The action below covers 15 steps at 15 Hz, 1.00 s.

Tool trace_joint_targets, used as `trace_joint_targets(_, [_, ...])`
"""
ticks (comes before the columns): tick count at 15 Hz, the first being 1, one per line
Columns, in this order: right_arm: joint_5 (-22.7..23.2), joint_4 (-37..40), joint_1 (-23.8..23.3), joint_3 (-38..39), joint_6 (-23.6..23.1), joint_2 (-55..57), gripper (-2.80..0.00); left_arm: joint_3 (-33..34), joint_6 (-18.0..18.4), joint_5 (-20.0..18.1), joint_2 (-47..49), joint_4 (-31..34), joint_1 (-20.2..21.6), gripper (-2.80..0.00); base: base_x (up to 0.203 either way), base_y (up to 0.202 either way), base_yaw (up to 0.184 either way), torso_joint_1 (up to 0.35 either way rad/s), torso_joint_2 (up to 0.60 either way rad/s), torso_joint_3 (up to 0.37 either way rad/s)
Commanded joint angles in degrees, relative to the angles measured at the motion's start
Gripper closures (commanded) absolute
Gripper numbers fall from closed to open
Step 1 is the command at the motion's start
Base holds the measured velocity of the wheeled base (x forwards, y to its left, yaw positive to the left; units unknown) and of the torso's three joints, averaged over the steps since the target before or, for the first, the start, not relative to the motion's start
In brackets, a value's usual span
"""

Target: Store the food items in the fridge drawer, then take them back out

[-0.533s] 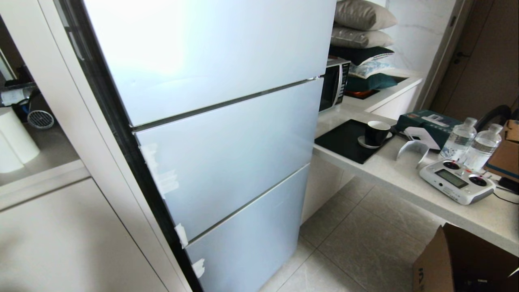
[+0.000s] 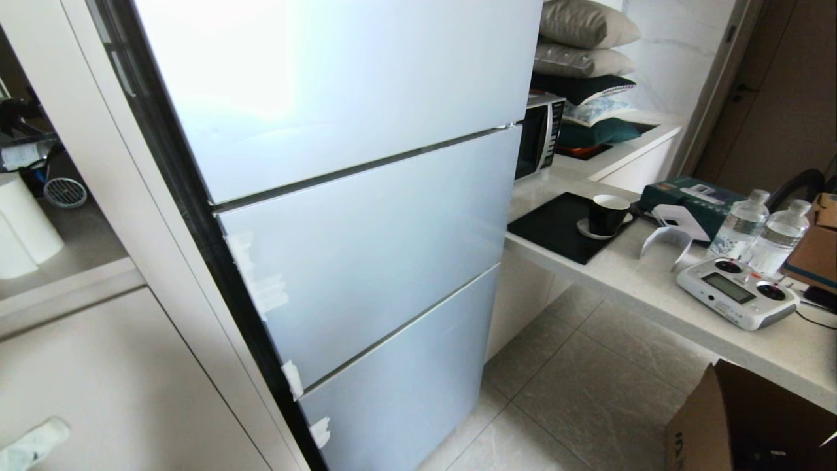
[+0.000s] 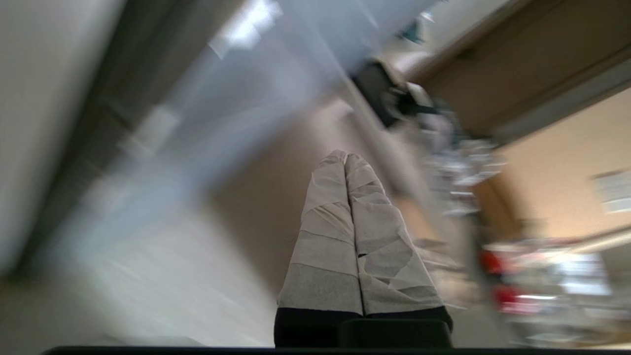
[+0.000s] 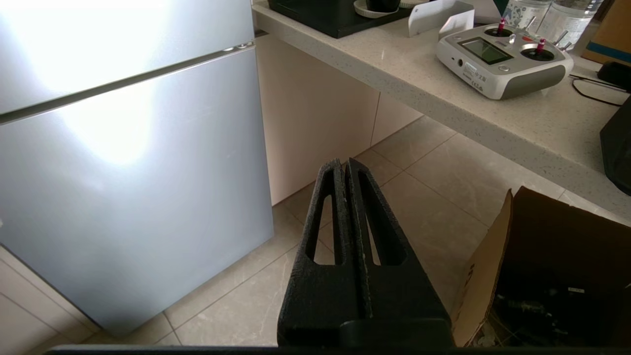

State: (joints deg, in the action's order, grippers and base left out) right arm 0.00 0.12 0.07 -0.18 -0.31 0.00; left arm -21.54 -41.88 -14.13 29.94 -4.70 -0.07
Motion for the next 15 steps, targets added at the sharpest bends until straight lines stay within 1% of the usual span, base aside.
trace_joint_targets(1, [0.0, 0.0, 0.0, 0.0, -0.1, 0.0, 0.00, -2.4, -12.7, -2.9, 12.8, -2.6, -0.3, 0.00, 0.000, 0.000, 0.000, 0.000, 0.00, 0.000])
trace_joint_targets(2, [0.0, 0.0, 0.0, 0.0, -0.1, 0.0, 0.00, -2.7, -14.6, -3.4, 16.3, -5.7, -1.0, 0.00, 0.000, 0.000, 0.000, 0.000, 0.00, 0.000])
trace_joint_targets(4, [0.0, 0.0, 0.0, 0.0, 0.0, 0.0, 0.00, -3.0, -16.5, -3.3, 23.2, -11.9, -2.5, 0.00, 0.000, 0.000, 0.000, 0.000, 0.00, 0.000])
trace_joint_targets(6, [0.0, 0.0, 0.0, 0.1, 0.1, 0.0, 0.00, -3.7, -17.9, -0.7, 30.3, -17.8, -3.4, 0.00, 0.000, 0.000, 0.000, 0.000, 0.00, 0.000])
trace_joint_targets(7, [0.0, 0.0, 0.0, 0.1, 0.2, 0.0, 0.00, -4.1, -18.3, 1.6, 33.6, -21.2, -4.3, 0.00, 0.000, 0.000, 0.000, 0.000, 0.00, 0.000])
trace_joint_targets(10, [0.0, -0.1, 0.0, 0.1, 0.3, 0.0, 0.00, -5.5, -18.8, 11.6, 41.7, -29.5, -8.5, 0.00, 0.000, 0.000, 0.000, 0.000, 0.00, 0.000])
trace_joint_targets(12, [0.0, -0.1, 0.0, 0.1, 0.3, 0.0, 0.00, -6.3, -18.7, 17.9, 45.7, -36.8, -9.3, 0.00, 0.000, 0.000, 0.000, 0.000, 0.00, 0.000])
trace_joint_targets(13, [0.0, -0.1, 0.0, 0.1, 0.4, 0.0, 0.00, -6.4, -18.7, 20.2, 46.8, -39.1, -9.4, 0.00, 0.000, 0.000, 0.000, 0.000, 0.00, 0.000])
trace_joint_targets(15, [0.0, -0.2, -0.1, 0.2, 0.5, 0.1, 0.00, -6.6, -18.9, 23.2, 47.9, -41.2, -9.4, 0.00, 0.000, 0.000, 0.000, 0.000, 0.00, 0.000])
